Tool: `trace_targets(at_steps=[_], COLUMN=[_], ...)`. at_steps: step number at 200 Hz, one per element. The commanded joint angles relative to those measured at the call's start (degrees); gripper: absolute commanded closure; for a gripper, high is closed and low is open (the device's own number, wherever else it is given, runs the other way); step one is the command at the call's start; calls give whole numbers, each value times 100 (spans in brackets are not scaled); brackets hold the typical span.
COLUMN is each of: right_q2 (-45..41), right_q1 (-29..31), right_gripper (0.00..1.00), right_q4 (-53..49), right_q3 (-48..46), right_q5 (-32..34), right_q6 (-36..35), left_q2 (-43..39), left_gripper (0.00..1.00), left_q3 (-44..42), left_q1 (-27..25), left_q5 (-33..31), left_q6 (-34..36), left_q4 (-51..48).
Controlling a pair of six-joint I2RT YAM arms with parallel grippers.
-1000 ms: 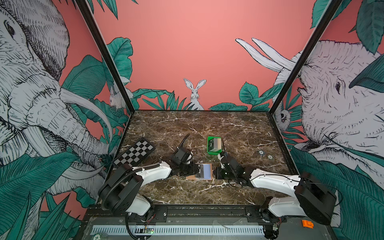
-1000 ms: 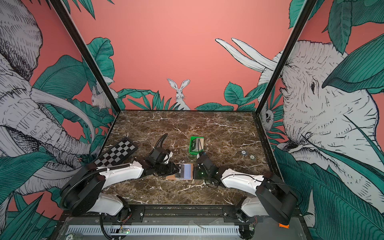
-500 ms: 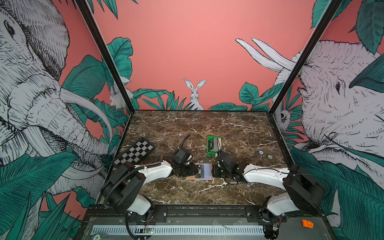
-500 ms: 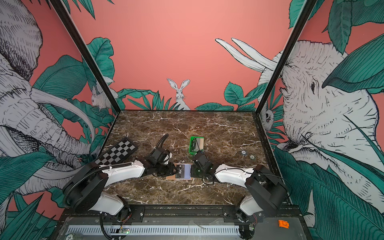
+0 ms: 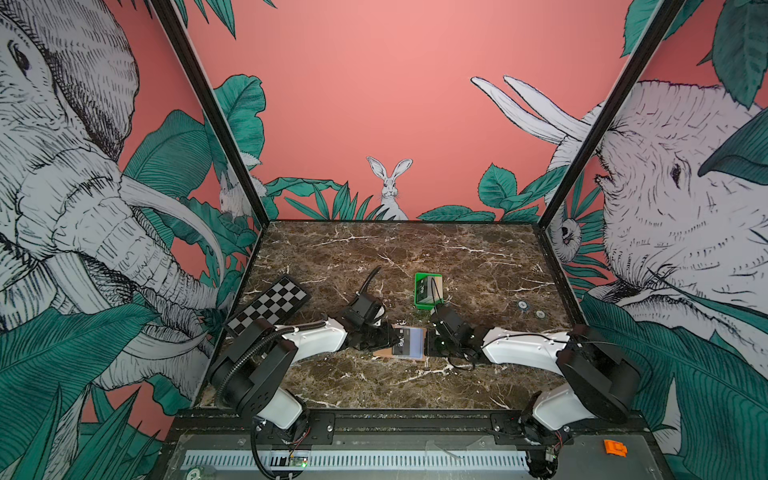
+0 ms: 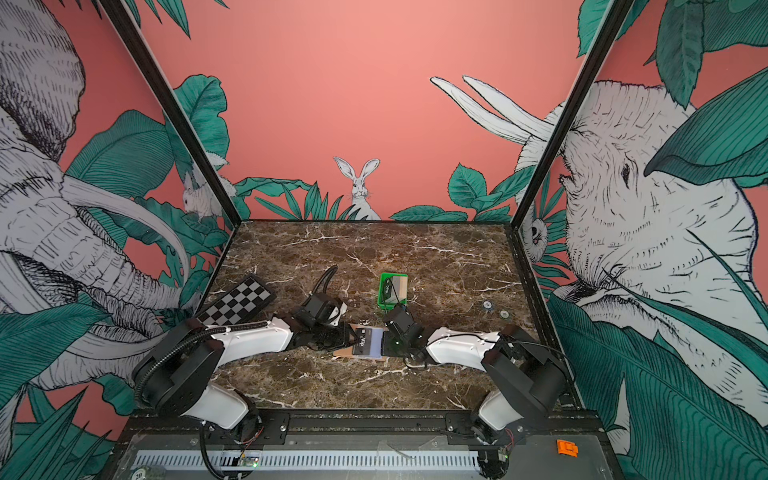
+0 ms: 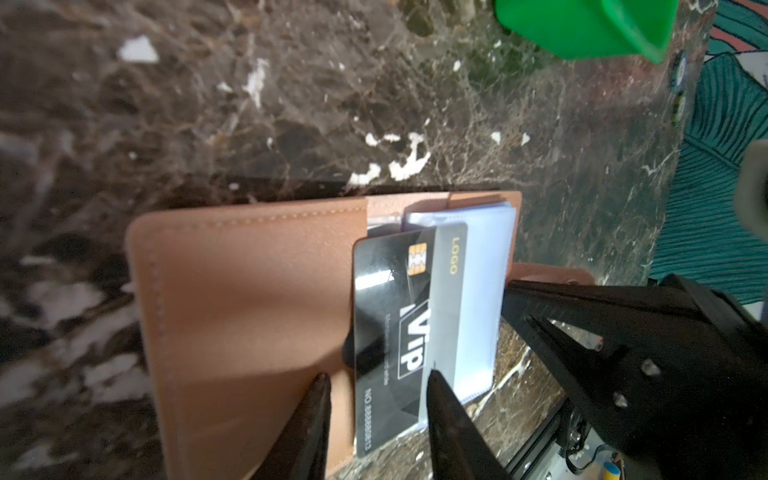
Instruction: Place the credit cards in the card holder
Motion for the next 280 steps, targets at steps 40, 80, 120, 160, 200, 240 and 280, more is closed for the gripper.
trace_targets(at_steps=[40, 80, 120, 160, 200, 240, 280], right_q2=[60, 109, 123, 90, 15, -103, -416], right_q1=[28, 28, 35, 30, 36, 28, 38], right_gripper=[94, 94, 94, 94, 94, 95, 95], right_q4=[44, 29, 66, 45, 37, 45, 185], right_q3=[-46, -50, -67, -67, -96, -124, -225], right_q5=[160, 149, 145, 156, 199, 234, 235], right_q6=[4, -15, -7, -14, -28, -28, -59], left_q2=[265, 282, 287, 361, 331, 112, -266], left_gripper=[61, 67, 67, 67, 67, 67, 69], left_q3=[28, -51, -87, -151, -277, -396, -451], left_q1=[13, 13, 13, 13, 3, -1, 4], left_q5=[329, 556, 669, 747, 784, 705, 371], left_q6=[-222, -378, -451, -547, -610, -610, -404], left_q4=[539, 972, 1182, 1339, 1414, 1197, 630])
